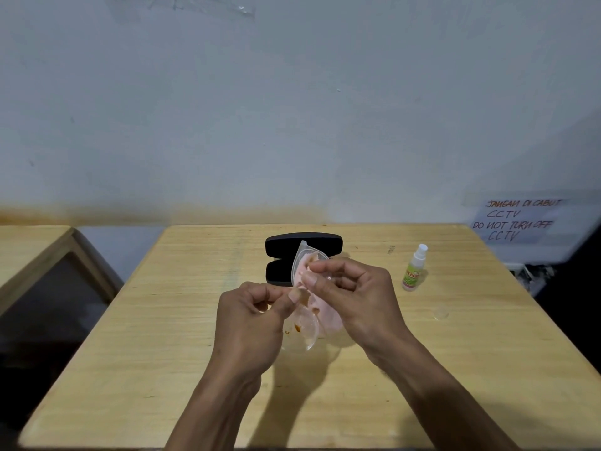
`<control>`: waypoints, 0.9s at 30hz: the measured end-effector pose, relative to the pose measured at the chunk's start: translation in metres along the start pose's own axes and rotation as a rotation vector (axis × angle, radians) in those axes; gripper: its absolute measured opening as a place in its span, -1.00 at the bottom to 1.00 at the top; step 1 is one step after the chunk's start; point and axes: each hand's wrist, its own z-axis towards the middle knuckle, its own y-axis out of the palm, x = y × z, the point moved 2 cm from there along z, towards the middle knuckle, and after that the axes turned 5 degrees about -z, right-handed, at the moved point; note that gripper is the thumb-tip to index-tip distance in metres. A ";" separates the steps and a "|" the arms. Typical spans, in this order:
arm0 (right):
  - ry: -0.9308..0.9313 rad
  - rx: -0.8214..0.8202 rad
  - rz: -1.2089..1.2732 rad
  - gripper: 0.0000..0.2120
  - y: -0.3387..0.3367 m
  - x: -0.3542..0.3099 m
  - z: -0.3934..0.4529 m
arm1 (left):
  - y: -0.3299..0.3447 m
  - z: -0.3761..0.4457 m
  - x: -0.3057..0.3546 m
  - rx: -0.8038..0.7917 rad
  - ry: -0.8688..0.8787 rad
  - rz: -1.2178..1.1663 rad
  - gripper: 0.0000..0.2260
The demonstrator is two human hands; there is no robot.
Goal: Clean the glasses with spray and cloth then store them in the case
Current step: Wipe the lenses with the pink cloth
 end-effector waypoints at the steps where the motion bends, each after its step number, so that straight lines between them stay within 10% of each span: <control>1: 0.007 0.003 0.015 -0.87 -0.001 -0.001 0.001 | 0.000 0.000 0.000 -0.005 0.000 0.006 -0.89; 23: -0.161 0.221 -0.468 -0.79 -0.003 -0.011 0.014 | 0.002 0.001 0.001 0.007 0.002 0.050 -0.86; 27: -0.059 0.316 -0.611 -0.52 -0.003 -0.008 0.014 | 0.003 0.000 0.002 0.025 0.005 0.043 -0.85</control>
